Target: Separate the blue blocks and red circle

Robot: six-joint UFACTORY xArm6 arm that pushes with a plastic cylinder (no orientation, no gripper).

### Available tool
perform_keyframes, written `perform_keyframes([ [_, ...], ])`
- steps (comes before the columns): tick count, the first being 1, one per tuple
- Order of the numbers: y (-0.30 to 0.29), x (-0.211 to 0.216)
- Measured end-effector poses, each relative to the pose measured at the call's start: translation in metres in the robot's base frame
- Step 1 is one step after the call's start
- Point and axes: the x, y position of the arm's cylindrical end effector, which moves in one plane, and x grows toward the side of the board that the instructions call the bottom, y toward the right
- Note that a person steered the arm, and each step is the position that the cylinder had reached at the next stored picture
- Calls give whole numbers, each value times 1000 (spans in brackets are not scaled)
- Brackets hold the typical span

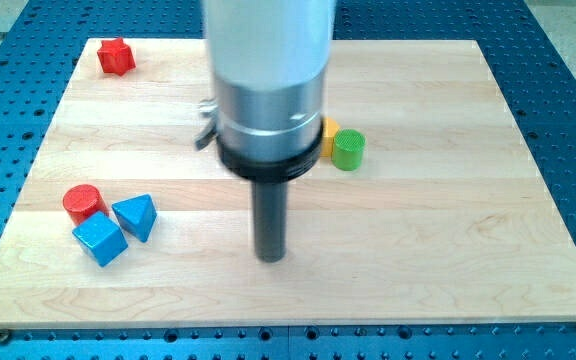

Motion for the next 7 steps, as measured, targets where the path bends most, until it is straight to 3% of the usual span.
perform_keyframes([
  [3,-75,-6],
  [6,-91,-28],
  [7,-138,-23],
])
